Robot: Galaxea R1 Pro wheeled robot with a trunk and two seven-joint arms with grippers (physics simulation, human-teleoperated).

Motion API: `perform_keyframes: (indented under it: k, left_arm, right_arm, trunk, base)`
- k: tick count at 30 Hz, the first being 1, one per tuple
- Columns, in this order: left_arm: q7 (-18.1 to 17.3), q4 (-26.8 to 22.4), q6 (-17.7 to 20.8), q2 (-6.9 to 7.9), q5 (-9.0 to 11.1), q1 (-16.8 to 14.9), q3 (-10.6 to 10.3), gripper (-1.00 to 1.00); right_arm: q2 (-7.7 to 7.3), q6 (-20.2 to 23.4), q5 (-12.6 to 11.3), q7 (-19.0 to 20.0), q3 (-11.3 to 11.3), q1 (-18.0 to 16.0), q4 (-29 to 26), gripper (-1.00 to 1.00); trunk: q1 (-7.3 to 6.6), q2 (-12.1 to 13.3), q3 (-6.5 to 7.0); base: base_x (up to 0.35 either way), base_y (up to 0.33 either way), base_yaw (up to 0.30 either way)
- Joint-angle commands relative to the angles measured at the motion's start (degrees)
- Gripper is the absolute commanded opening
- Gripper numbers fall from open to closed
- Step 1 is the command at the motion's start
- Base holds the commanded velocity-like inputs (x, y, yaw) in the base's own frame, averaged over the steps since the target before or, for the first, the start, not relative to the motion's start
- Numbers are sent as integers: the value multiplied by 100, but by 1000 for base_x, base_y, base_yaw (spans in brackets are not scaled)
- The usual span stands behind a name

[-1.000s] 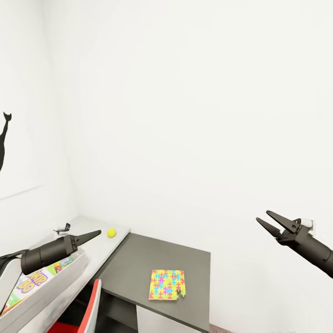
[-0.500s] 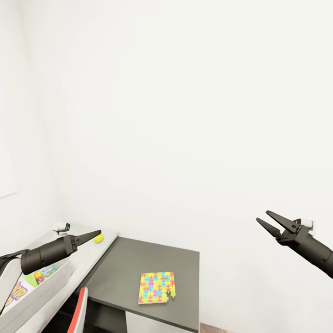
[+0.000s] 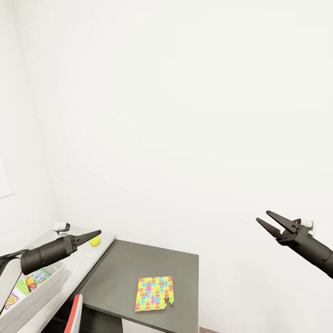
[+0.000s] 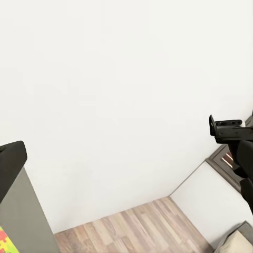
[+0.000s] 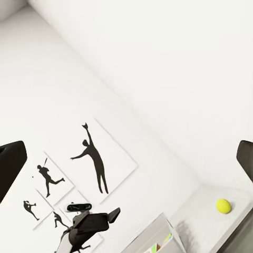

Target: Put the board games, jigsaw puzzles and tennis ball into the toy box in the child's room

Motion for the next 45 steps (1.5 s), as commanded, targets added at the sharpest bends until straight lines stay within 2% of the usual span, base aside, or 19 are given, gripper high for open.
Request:
perform_keyframes:
  k: [1,12,19,31,37,45]
  left_arm:
    - [-13,2,27,1,8,-2,4,100]
    - [-19,-2,26,3,8,-2,17,100]
    - [-27,-1,26,10,8,-2,21,100]
    - [-32,1,28,12,6,0,26,100]
    - [-36,3,34,12,7,6,200,100]
    - [-43,3,35,12,8,7,264,100]
  right_arm:
    - [0,25,9,21,-5,-3,2,100]
    - [0,35,7,23,-11,-4,2,100]
    - [-1,42,1,23,-13,-4,2,100]
    - [0,39,-1,23,-9,-4,1,100]
    - [0,41,0,23,-7,-3,2,100]
    - [0,38,-1,23,-3,-1,2,100]
  trunk:
    - [2,-5,-3]
    - [2,-5,-18]
    - [2,-5,-75]
    - [2,-5,-186]
    - [2,-5,-243]
    - [2,-5,-317]
  base:
    - [12,-5,-1]
    - [-15,-37,0]
    - [-86,-155,0]
    - [-9,-10,0]
    - [0,162,0]
    - [0,40,-30]
